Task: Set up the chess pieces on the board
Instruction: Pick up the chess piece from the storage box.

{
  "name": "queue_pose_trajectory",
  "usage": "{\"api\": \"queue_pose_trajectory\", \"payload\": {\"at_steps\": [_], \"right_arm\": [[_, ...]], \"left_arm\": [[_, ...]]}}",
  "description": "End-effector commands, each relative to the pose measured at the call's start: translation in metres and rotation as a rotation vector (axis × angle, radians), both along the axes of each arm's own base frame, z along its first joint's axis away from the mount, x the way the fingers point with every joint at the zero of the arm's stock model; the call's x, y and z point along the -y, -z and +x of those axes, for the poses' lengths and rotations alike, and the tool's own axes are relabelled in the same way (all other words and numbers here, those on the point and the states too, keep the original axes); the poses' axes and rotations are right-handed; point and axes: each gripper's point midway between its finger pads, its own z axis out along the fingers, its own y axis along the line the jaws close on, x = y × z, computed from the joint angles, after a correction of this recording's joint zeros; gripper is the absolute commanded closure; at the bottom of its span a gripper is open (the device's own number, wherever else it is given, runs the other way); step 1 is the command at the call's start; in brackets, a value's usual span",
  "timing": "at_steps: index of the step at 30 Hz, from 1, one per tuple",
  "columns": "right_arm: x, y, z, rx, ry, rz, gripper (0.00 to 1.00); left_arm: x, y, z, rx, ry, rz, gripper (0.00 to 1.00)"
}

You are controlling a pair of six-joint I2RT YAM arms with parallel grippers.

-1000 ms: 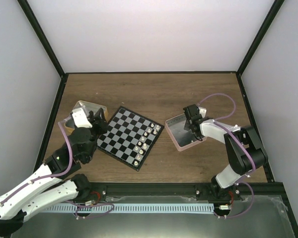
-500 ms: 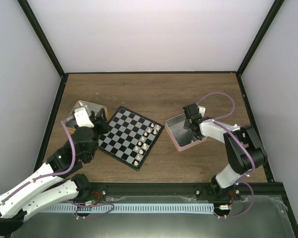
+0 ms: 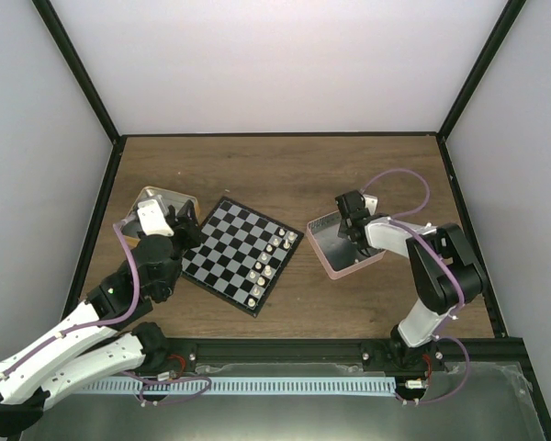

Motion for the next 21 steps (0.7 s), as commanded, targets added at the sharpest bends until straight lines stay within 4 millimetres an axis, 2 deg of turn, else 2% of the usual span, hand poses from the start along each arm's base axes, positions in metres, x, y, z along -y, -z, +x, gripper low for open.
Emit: {"api": "queue_pose_trajectory", "payload": {"at_steps": [1,6,13,17,21], "right_arm": [[0.005,-0.017,0.014,0.052,0.027,-0.019,0.94],[-0.002,-0.033,0.014,0.089,-0.009,0.022,0.97],[-0.033,-0.065,0.007,0.143,-0.134,0.128,0.97],[-0.065,-0.089,0.0,0.181,-0.226,0.188,0.97],[-0.112,-0.108,-0.014,0.199,-0.349,0.233,0.97]], "left_arm": [[-0.001,0.002,0.001,0.001,-0.006,0.008,0.51],[-0.001,0.002,0.001,0.002,-0.006,0.007,0.51],[0.0,0.002,0.001,0.002,-0.004,0.004,0.51],[0.001,0.002,0.002,0.003,-0.001,0.001,0.51],[0.001,0.001,0.002,0.004,0.0,-0.002,0.51]]}}
